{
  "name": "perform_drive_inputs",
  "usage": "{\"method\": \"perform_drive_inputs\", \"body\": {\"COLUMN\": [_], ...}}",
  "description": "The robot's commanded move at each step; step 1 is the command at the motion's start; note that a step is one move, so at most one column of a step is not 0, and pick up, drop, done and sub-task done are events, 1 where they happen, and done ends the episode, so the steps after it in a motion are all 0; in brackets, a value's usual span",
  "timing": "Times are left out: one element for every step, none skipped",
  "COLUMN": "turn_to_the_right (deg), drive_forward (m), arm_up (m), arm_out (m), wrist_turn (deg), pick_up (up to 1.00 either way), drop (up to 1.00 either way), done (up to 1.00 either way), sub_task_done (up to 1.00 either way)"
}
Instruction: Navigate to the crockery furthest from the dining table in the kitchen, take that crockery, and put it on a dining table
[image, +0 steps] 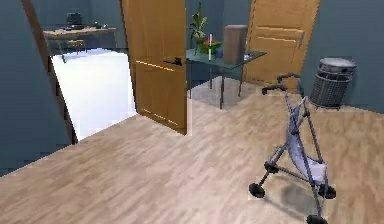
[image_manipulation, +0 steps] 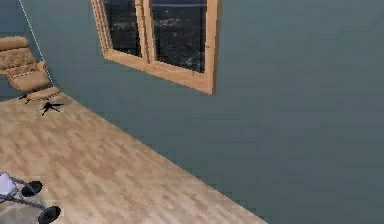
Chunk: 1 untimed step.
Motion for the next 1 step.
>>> {"method": "perform_drive_inputs", "body": {"turn_to_the_right": [-18.0], "drive_forward": [0.00], "arm_up": [0.00], "arm_out": [0.00], "wrist_turn": [0.0], "pick_up": [0.00], "drop": [0.00], "done": [0.00], "sub_task_done": [0.00]}}
